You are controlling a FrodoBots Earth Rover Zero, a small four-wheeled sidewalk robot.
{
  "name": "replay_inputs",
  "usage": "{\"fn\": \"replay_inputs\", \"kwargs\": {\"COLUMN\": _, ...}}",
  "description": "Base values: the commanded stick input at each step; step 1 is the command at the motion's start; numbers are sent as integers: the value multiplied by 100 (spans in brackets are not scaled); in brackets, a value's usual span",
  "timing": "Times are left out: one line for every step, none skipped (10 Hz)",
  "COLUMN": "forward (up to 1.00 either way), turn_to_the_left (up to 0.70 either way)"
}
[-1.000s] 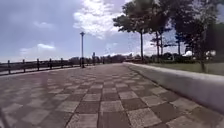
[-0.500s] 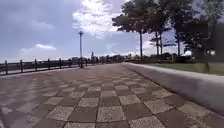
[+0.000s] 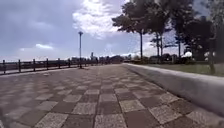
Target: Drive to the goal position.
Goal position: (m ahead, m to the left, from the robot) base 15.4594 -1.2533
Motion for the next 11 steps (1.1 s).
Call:
{"fn": "replay_inputs", "kwargs": {"forward": 45, "turn_to_the_left": 0}}
{"fn": "replay_inputs", "kwargs": {"forward": 45, "turn_to_the_left": 0}}
{"fn": "replay_inputs", "kwargs": {"forward": 45, "turn_to_the_left": 2}}
{"fn": "replay_inputs", "kwargs": {"forward": 45, "turn_to_the_left": 17}}
{"fn": "replay_inputs", "kwargs": {"forward": 45, "turn_to_the_left": 27}}
{"fn": "replay_inputs", "kwargs": {"forward": 45, "turn_to_the_left": 27}}
{"fn": "replay_inputs", "kwargs": {"forward": 45, "turn_to_the_left": 27}}
{"fn": "replay_inputs", "kwargs": {"forward": 45, "turn_to_the_left": 27}}
{"fn": "replay_inputs", "kwargs": {"forward": 45, "turn_to_the_left": 27}}
{"fn": "replay_inputs", "kwargs": {"forward": 45, "turn_to_the_left": 27}}
{"fn": "replay_inputs", "kwargs": {"forward": 45, "turn_to_the_left": 27}}
